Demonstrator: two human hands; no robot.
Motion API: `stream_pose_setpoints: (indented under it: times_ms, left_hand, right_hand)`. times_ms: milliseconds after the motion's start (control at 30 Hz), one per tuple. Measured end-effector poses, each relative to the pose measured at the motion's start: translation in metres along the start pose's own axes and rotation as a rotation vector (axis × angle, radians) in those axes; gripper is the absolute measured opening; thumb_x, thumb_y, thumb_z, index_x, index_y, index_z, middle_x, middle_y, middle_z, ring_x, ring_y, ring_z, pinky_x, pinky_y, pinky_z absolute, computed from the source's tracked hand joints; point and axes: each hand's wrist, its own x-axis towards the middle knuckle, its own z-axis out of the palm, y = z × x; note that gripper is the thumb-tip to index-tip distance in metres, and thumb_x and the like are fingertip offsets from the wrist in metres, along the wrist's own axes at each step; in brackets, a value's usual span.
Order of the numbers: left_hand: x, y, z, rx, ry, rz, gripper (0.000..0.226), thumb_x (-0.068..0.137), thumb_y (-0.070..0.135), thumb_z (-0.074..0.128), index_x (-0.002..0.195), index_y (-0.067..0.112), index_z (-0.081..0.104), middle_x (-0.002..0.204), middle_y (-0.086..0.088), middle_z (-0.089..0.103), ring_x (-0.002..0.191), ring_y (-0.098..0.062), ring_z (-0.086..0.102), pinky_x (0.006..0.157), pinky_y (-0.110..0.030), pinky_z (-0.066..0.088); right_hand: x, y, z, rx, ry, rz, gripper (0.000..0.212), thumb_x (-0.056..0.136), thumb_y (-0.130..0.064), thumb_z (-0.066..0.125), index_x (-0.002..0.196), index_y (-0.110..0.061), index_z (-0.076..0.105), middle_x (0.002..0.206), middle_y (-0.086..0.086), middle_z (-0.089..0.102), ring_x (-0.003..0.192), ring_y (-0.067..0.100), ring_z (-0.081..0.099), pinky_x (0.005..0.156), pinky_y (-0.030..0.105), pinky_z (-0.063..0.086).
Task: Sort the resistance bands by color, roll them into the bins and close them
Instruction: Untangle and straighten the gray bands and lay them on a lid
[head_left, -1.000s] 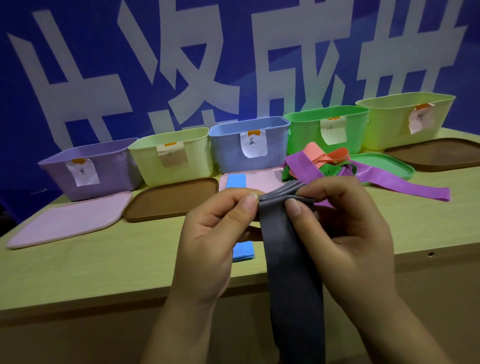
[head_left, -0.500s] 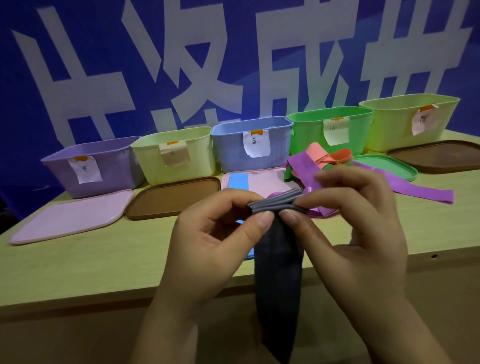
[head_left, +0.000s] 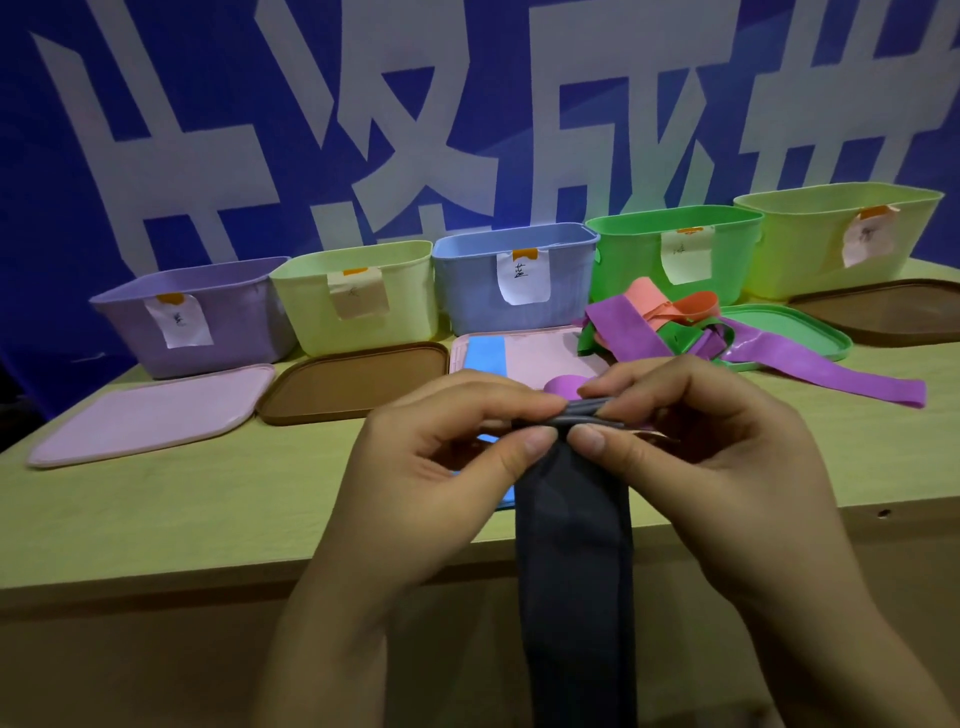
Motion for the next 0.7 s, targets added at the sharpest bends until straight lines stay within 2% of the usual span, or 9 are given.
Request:
stream_pose_setpoints:
  times_ms: [167, 267, 333, 400, 500, 567, 633, 700]
  left_hand:
    - [0.002, -0.006, -0.003, -0.006, -0.056, 0.002, 0.021, 0.078, 0.017, 0.065, 0.099, 0.02, 0.069, 0.094, 0.006, 0.069, 0.089, -0.007, 0.066, 0.076, -0.017, 0.05]
    - [0.001, -0.008, -0.002, -0.04, -0.075, 0.004, 0.02, 0.078, 0.017, 0.065, 0.097, 0.021, 0.069, 0.092, 0.006, 0.068, 0.088, -0.009, 0.066, 0.075, -0.018, 0.051]
    - [0.0, -0.009, -0.001, -0.041, -0.071, 0.018, 0.018, 0.078, 0.018, 0.065, 0.095, 0.023, 0.069, 0.091, 0.007, 0.067, 0.087, -0.01, 0.065, 0.074, -0.02, 0.052]
    - [-0.001, -0.008, 0.002, -0.079, -0.06, 0.021, 0.019, 0.077, 0.017, 0.066, 0.092, 0.028, 0.07, 0.087, 0.01, 0.067, 0.086, -0.011, 0.065, 0.073, -0.021, 0.052]
    - [0.0, -0.011, 0.005, -0.295, -0.04, -0.076, 0.031, 0.07, 0.015, 0.071, 0.091, 0.038, 0.069, 0.084, 0.013, 0.065, 0.081, -0.006, 0.063, 0.07, -0.018, 0.05]
    - [0.001, -0.016, 0.008, -0.558, -0.082, -0.2, 0.041, 0.063, 0.019, 0.08, 0.1, 0.031, 0.066, 0.084, 0.009, 0.064, 0.081, -0.005, 0.062, 0.072, -0.018, 0.05]
    - [0.001, -0.02, 0.013, -0.742, -0.183, -0.34, 0.054, 0.063, 0.036, 0.085, 0.108, 0.021, 0.061, 0.094, 0.005, 0.066, 0.089, -0.009, 0.063, 0.079, -0.022, 0.051]
    - [0.0, -0.023, 0.018, -0.866, -0.285, -0.455, 0.054, 0.068, 0.044, 0.08, 0.113, 0.019, 0.064, 0.105, 0.0, 0.068, 0.099, -0.016, 0.064, 0.088, -0.032, 0.053]
  right_hand:
    - [0.005, -0.006, -0.007, -0.296, -0.1, -0.092, 0.011, 0.068, -0.034, 0.069, 0.07, -0.025, 0.064, 0.085, -0.006, 0.066, 0.087, 0.014, 0.066, 0.067, 0.019, 0.053]
    - [0.006, -0.004, -0.011, -0.185, -0.13, 0.009, 0.014, 0.063, -0.032, 0.075, 0.068, -0.024, 0.064, 0.086, -0.006, 0.069, 0.088, 0.011, 0.067, 0.068, 0.019, 0.053]
    - [0.006, -0.002, -0.011, -0.097, -0.127, 0.081, 0.018, 0.06, -0.021, 0.08, 0.07, -0.026, 0.065, 0.086, -0.004, 0.07, 0.087, 0.012, 0.068, 0.07, 0.022, 0.055]
    - [0.007, 0.0, -0.01, 0.036, -0.113, 0.132, 0.025, 0.06, -0.011, 0.076, 0.069, -0.03, 0.064, 0.082, -0.001, 0.07, 0.082, 0.013, 0.068, 0.07, 0.023, 0.055]
    - [0.011, -0.002, -0.01, 0.207, -0.118, 0.158, 0.04, 0.049, 0.003, 0.081, 0.062, -0.029, 0.061, 0.073, -0.001, 0.069, 0.075, 0.011, 0.067, 0.068, 0.019, 0.053]
    - [0.014, -0.004, -0.008, 0.251, -0.13, 0.152, 0.044, 0.038, 0.001, 0.086, 0.058, -0.027, 0.059, 0.07, -0.002, 0.069, 0.072, 0.009, 0.067, 0.066, 0.019, 0.053]
    - [0.019, -0.006, -0.005, 0.264, -0.135, 0.134, 0.044, 0.043, 0.007, 0.083, 0.057, -0.026, 0.058, 0.068, -0.002, 0.068, 0.071, 0.008, 0.066, 0.065, 0.019, 0.052]
    - [0.023, -0.006, -0.002, 0.275, -0.144, 0.119, 0.032, 0.056, 0.004, 0.074, 0.059, -0.021, 0.054, 0.069, -0.001, 0.069, 0.068, 0.006, 0.066, 0.056, 0.018, 0.051]
